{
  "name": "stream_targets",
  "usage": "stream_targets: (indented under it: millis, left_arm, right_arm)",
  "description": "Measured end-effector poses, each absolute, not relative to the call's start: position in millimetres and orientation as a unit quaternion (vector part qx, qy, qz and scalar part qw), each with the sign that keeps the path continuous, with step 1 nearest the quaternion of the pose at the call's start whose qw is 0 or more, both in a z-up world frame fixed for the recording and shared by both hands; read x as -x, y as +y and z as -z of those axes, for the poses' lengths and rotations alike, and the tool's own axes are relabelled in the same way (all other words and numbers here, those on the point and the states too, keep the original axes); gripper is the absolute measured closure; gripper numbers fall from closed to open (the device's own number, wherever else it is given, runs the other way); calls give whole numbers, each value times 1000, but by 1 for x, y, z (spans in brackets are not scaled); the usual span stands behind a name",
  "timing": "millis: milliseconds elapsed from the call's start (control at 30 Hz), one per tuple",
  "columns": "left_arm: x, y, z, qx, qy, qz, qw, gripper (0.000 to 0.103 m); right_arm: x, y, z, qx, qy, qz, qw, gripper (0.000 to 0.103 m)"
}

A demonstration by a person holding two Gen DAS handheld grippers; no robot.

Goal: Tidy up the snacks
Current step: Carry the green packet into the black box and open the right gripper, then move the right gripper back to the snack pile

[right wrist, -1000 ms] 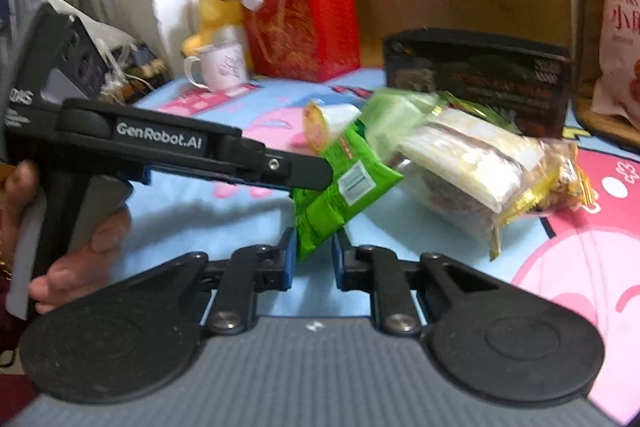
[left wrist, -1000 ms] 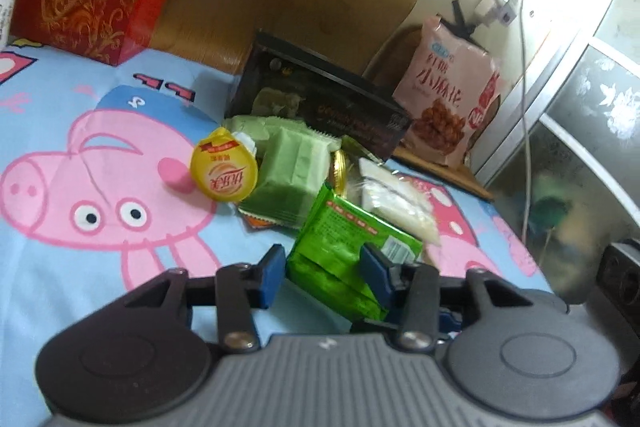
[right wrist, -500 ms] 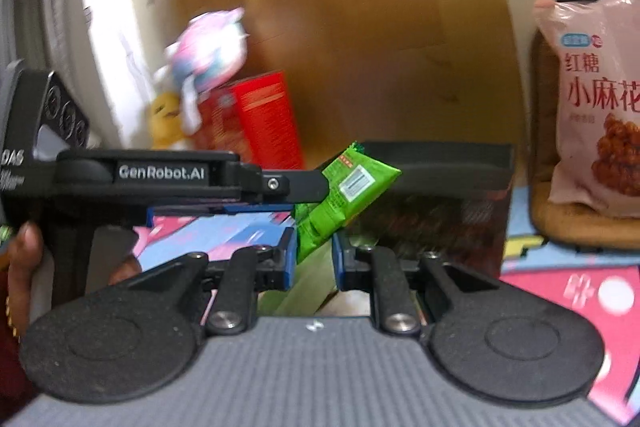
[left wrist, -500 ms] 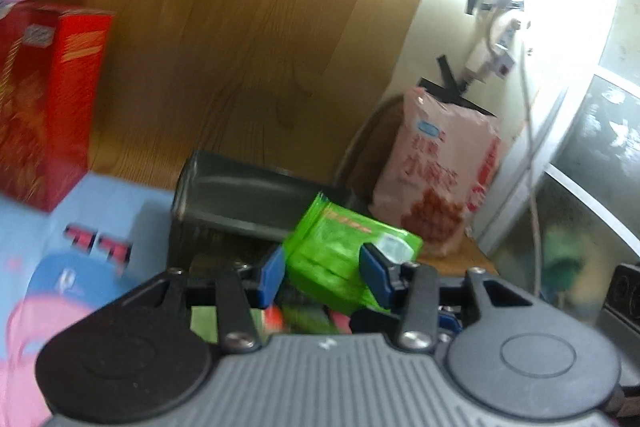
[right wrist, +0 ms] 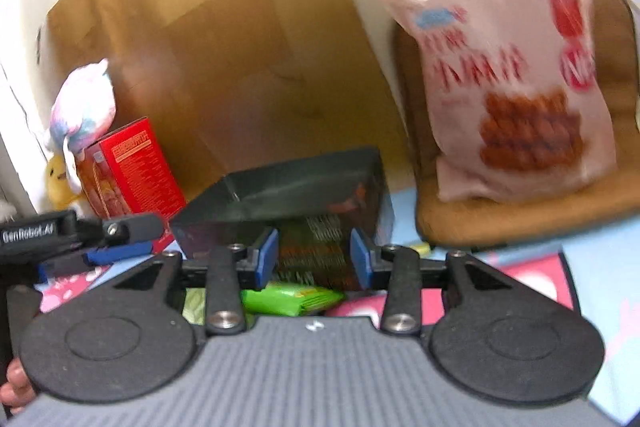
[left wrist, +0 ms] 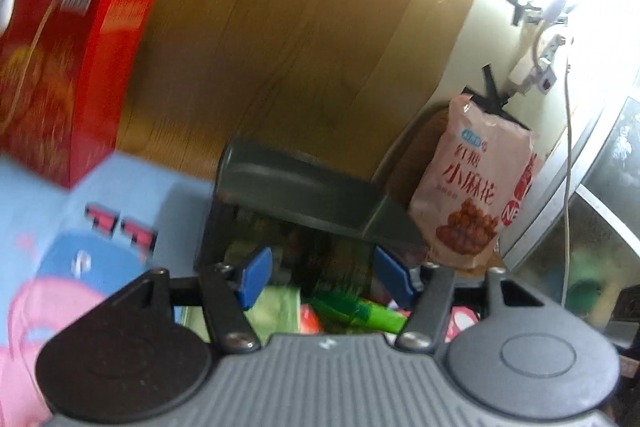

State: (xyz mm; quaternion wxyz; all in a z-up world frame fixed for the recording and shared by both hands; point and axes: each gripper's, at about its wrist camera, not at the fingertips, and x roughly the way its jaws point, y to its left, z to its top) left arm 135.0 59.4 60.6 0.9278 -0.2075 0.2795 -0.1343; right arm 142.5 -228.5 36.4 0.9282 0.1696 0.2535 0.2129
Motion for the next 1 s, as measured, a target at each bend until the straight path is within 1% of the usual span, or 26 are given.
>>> stream_targets:
  millis: [100, 233, 267, 300, 333, 400, 433, 500, 533, 633, 667, 767, 900, 1000]
  left_arm:
    - [-141, 56, -53, 203, 306, 138, 920, 46]
    - [-153, 39, -50, 159, 331, 162, 916, 46]
    - [-157, 35, -50, 153, 338, 167, 913, 44]
    - [-162, 32, -48, 153, 346, 174, 909, 43]
    - [-168, 30, -46, 160, 356, 181, 903, 41]
    - [-180, 30, -42, 182, 371, 187, 891, 41]
    - [-186, 29, -39, 190, 376, 189, 887, 43]
    - [-199, 24, -32, 195, 393, 198, 877, 56]
    - [-203, 20, -27, 195, 399, 201, 873, 60]
    - [-202, 15, -25, 184, 395, 203, 877, 64]
    - [-198, 15, -27, 183, 391, 204, 878, 64]
    - [-180, 19, -37, 193, 375, 206, 883, 65]
    - [-148, 27, -66, 193, 317, 224, 901, 65]
    - [-147, 27, -91, 178, 273, 215, 921, 65]
  right_arm:
    - [-145, -224, -29, -168, 276, -222, 920, 60]
    - [-152, -211, -27, -141, 295, -250, 911, 59]
    - [-154, -212, -24, -143, 304, -258, 906, 58]
    - [-157, -210, -21, -148, 315, -264, 899, 53]
    - [-161, -208, -18, -156, 325, -268, 893, 52]
    - [-169, -204, -13, -166, 341, -274, 884, 52]
    - [-173, -201, -11, -166, 346, -276, 881, 52]
    - [-176, -196, -8, -160, 347, -279, 881, 50]
    - [-176, -194, -8, -160, 343, -285, 881, 50]
    - [-172, -190, -9, -141, 338, -285, 886, 52]
    - [-170, -191, -10, -141, 337, -285, 886, 54]
    - [-157, -193, -17, -147, 326, -290, 888, 55]
    - [-124, -191, -45, -122, 270, -299, 907, 56]
    - [-115, -181, -68, -94, 218, -298, 924, 56]
